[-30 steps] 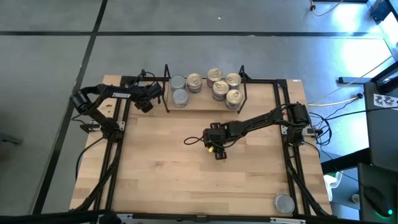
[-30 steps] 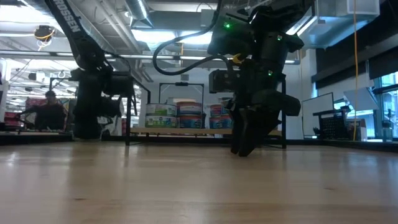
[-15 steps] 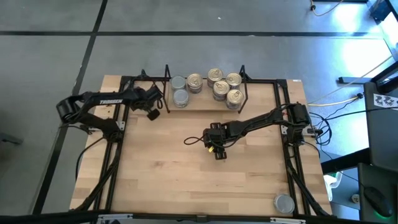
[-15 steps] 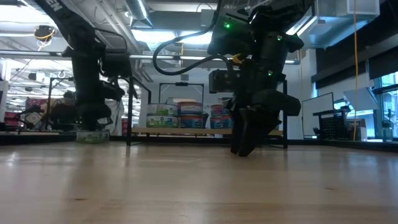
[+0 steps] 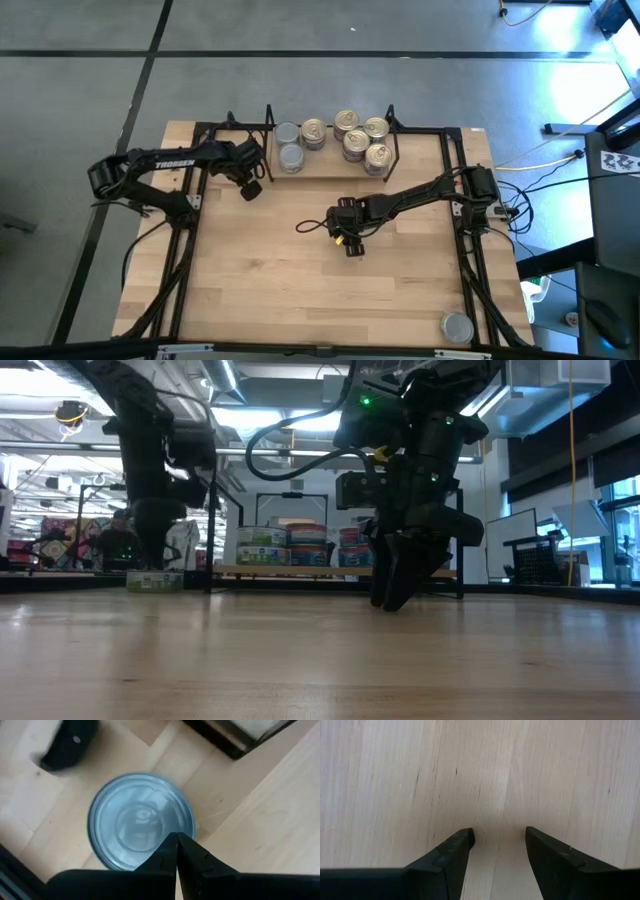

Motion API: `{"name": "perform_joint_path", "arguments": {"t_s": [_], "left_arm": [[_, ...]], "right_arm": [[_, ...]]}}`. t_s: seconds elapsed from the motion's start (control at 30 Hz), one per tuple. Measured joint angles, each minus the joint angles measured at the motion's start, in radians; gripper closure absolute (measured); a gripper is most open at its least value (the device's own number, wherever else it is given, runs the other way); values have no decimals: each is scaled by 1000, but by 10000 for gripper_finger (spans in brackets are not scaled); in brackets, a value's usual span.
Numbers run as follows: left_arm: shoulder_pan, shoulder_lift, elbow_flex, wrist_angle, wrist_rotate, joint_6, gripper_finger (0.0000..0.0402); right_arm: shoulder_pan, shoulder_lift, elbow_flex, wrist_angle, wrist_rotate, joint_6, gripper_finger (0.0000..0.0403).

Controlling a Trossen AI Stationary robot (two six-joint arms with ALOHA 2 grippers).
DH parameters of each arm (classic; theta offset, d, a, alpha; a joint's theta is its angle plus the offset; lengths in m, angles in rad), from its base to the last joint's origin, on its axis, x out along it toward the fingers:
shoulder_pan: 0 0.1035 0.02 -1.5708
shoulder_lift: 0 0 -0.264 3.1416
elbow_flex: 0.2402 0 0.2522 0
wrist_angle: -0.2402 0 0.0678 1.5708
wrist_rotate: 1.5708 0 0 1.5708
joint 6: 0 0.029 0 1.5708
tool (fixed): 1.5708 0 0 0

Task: Stack canned seafood by type on shelf
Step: Put the green tuna can on the shelf

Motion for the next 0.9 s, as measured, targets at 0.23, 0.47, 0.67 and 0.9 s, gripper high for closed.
{"name": "perform_joint_path", "arguments": {"t_s": [0.23,0.47,0.67,0.9], "left_arm": [[-30,-80,11,-13,-130,-75,401],[-22,-51,-59,48,-121,-141,401],[-66,-22,-73,28,-88,-222,400],[-182,-24,-69,-75,-56,-341,400]], "right_arm": [[0,0,0,1,1,-23,210],[0,0,0,10,0,-29,210],[0,0,0,10,0,-29,210],[0,0,0,9,0,-29,210]]}}
